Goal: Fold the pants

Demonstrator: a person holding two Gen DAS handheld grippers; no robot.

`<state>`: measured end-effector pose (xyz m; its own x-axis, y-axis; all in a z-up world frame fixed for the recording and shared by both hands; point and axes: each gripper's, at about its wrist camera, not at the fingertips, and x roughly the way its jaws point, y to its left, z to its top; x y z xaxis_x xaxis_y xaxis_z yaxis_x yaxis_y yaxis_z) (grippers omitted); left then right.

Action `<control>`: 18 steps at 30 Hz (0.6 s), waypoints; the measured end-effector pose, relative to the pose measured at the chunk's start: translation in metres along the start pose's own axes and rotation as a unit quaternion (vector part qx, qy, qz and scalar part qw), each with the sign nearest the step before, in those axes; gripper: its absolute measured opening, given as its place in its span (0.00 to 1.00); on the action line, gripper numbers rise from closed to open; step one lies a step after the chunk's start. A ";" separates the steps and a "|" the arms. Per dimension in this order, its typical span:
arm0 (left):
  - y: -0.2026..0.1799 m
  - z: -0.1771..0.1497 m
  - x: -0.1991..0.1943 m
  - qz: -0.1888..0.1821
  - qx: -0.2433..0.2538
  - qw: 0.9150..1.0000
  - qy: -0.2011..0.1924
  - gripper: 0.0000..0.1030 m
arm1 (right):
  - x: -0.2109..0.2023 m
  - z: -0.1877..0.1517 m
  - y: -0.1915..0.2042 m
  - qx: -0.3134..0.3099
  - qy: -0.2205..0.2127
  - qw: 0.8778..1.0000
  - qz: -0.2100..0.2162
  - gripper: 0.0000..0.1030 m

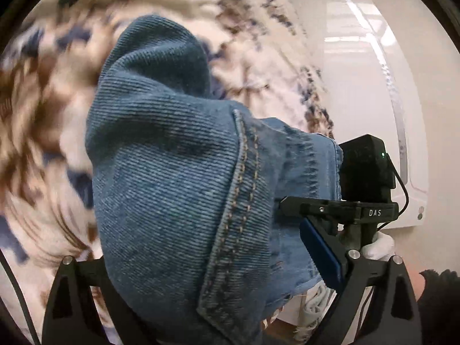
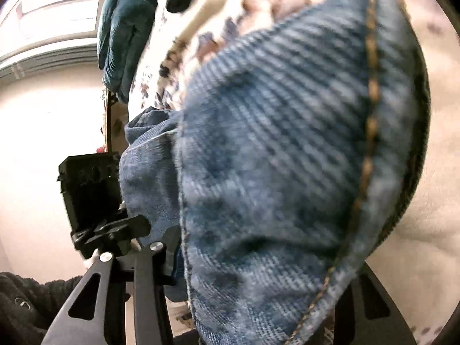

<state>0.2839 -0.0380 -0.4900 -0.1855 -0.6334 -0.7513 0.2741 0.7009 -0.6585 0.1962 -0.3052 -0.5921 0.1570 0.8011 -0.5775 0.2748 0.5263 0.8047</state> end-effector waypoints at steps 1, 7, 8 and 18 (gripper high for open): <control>-0.007 0.006 -0.007 -0.001 0.008 1.000 -0.004 0.93 | -0.004 0.004 0.008 -0.002 -0.007 1.000 0.003 0.49; -0.041 0.072 -0.050 -0.015 0.027 0.999 -0.030 0.93 | -0.060 0.026 0.038 -0.011 -0.056 0.998 0.024 0.49; -0.048 0.088 -0.057 -0.015 0.035 0.999 -0.037 0.93 | -0.068 0.036 0.046 -0.018 -0.061 0.998 0.024 0.49; -0.074 0.283 -0.114 -0.028 0.060 0.991 -0.114 0.93 | -0.146 0.230 0.128 -0.113 -0.088 0.990 0.004 0.49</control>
<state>0.5516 -0.1107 -0.3433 0.0114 -0.7370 -0.6758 0.3821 0.6278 -0.6782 0.4263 -0.4205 -0.4358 0.3267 0.7537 -0.5702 0.0571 0.5865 0.8080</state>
